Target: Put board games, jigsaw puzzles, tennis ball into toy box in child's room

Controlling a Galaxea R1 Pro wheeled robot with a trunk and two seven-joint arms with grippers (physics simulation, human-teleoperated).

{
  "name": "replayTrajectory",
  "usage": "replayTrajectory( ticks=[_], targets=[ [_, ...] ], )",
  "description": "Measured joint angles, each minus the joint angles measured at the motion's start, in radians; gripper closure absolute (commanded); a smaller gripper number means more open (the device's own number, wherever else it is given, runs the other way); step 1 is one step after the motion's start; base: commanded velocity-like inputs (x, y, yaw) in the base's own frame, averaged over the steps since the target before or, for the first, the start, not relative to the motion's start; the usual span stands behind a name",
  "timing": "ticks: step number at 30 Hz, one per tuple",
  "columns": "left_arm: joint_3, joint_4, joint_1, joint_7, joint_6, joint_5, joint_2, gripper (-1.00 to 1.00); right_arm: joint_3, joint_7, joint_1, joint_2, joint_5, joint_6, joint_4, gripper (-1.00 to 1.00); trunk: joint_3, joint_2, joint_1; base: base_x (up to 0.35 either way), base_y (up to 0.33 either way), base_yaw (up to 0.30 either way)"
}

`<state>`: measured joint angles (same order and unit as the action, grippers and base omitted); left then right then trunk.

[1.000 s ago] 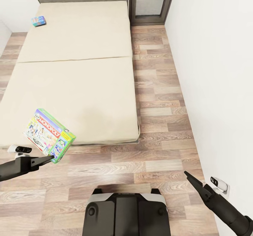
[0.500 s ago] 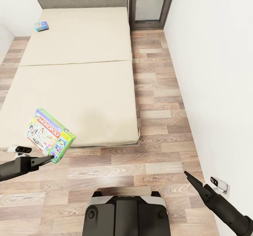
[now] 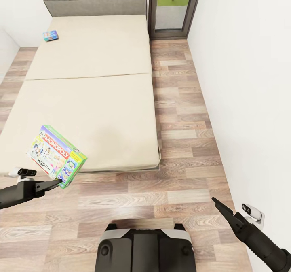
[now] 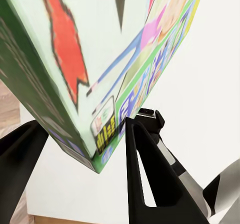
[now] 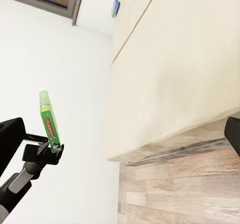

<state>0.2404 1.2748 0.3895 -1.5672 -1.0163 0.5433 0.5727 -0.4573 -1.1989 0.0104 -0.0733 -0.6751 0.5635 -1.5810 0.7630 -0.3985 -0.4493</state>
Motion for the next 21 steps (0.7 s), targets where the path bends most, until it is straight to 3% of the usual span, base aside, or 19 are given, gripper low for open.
replayTrajectory(
  ticks=[21],
  targets=[
    [-0.001,0.000,0.000,0.000,0.000,0.002,-0.001,1.00,-0.002,-0.002,0.000,0.000,0.000,0.000,0.000,-1.00,-0.035,0.000,0.000,0.011,0.000,0.000]
  ],
)
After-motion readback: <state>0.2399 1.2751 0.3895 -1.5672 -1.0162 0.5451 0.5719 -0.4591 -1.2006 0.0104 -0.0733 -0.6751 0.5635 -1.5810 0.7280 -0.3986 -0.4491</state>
